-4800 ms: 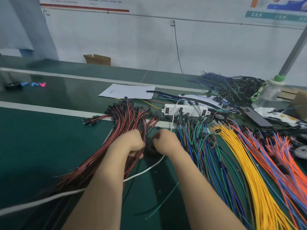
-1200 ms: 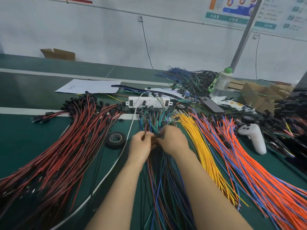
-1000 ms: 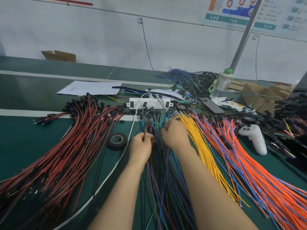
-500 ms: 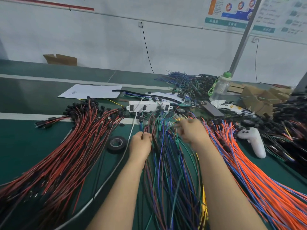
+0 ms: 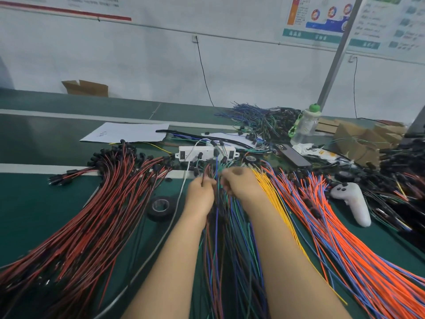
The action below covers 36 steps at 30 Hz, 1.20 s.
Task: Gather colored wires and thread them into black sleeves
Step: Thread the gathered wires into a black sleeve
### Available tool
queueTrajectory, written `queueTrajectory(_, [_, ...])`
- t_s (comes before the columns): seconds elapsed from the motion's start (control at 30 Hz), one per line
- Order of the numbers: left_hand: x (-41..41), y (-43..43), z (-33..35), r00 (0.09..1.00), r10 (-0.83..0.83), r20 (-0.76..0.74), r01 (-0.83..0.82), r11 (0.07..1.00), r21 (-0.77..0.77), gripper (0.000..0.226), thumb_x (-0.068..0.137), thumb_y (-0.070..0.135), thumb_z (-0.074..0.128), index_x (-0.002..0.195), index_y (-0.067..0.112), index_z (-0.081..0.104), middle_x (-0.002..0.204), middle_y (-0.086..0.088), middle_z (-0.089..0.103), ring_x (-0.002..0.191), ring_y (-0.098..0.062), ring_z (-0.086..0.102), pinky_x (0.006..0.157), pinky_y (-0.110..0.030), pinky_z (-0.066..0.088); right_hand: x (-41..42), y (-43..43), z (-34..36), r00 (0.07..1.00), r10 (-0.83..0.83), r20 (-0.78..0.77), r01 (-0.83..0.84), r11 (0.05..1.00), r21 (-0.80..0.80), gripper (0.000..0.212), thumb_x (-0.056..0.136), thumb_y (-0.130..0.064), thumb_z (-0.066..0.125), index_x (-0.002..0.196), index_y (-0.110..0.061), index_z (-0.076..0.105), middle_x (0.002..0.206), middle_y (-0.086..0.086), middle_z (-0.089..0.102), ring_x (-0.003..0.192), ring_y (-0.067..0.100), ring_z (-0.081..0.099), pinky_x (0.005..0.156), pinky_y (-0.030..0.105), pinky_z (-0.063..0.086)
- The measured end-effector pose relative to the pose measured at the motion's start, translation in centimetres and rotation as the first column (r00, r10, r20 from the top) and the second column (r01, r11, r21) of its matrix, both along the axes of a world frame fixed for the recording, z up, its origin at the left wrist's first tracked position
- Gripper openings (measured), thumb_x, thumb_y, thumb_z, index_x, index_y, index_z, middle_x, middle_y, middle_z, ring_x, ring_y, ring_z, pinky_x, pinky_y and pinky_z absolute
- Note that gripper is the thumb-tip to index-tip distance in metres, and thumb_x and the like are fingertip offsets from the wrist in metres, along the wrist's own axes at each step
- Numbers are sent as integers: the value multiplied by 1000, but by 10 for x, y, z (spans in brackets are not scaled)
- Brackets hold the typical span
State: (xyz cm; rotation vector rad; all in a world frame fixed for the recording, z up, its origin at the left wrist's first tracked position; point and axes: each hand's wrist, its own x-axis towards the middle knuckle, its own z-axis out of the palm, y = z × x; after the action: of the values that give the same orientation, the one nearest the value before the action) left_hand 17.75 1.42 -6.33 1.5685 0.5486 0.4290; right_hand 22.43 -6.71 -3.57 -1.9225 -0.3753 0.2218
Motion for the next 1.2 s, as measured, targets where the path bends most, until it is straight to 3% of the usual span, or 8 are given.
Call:
queueTrajectory(0.1, [0,4,28,972,-11,235,68,969,-237,31,103,17,30,85,11,54,93,-10,69,83,-19,66,78,-29,54,-9,-4,30,995,30,95,-67,906,417,32,98,-5,46,70,-13,59,58,-7,58,48,3,48,49,16,39])
queueTrajectory(0.23, [8,12,56,951,38,306,10,988,-155,29,102,15,34,81,14,54,71,2,63,58,-9,57,48,-17,45,-12,-15,71,992,114,61,-122,660,741,22,99,-4,44,86,-11,60,62,-7,61,56,4,51,51,13,42])
queueTrajectory(0.47, [13,9,65,959,-66,277,81,996,-44,28,102,23,36,87,24,60,99,-3,67,92,-21,63,78,-31,43,-14,-20,69,1000,-24,-14,28,800,599,12,100,1,40,106,-3,50,71,4,56,59,11,51,53,19,44])
queueTrajectory(0.6, [8,-6,68,933,-224,281,237,971,-12,29,101,26,37,87,22,62,80,0,62,71,-15,63,63,-30,53,-16,-15,66,990,-116,80,60,863,501,11,96,2,47,102,0,57,73,3,60,61,13,58,64,28,54])
queueTrajectory(0.7, [0,-12,74,935,-285,211,259,955,144,27,102,26,36,94,15,59,91,-14,59,86,-31,64,75,-46,57,-20,-18,67,957,-186,224,104,937,332,8,93,-3,55,95,-4,63,76,1,58,77,21,55,82,43,51])
queueTrajectory(0.83, [-22,-24,102,910,-333,247,257,921,293,32,103,23,33,93,5,58,76,-14,65,58,-20,62,60,-31,54,-35,-32,84,948,-162,272,51,926,374,19,92,-7,58,75,-15,62,67,4,58,63,18,52,63,38,46])
queueTrajectory(1.03, [-52,-47,141,732,-487,478,580,812,-61,30,103,17,35,79,9,50,46,4,55,33,-1,43,34,-11,34,-55,-59,118,988,100,120,-155,716,681,25,94,-15,57,71,-10,49,36,-4,38,30,12,36,36,18,36])
queueTrajectory(1.2, [-47,-45,81,847,-408,340,505,817,-279,25,100,22,42,85,9,57,52,2,61,40,-3,53,38,-14,43,-45,-63,72,996,83,32,-89,911,403,19,92,-8,60,75,-5,52,52,4,45,33,9,39,36,19,37])
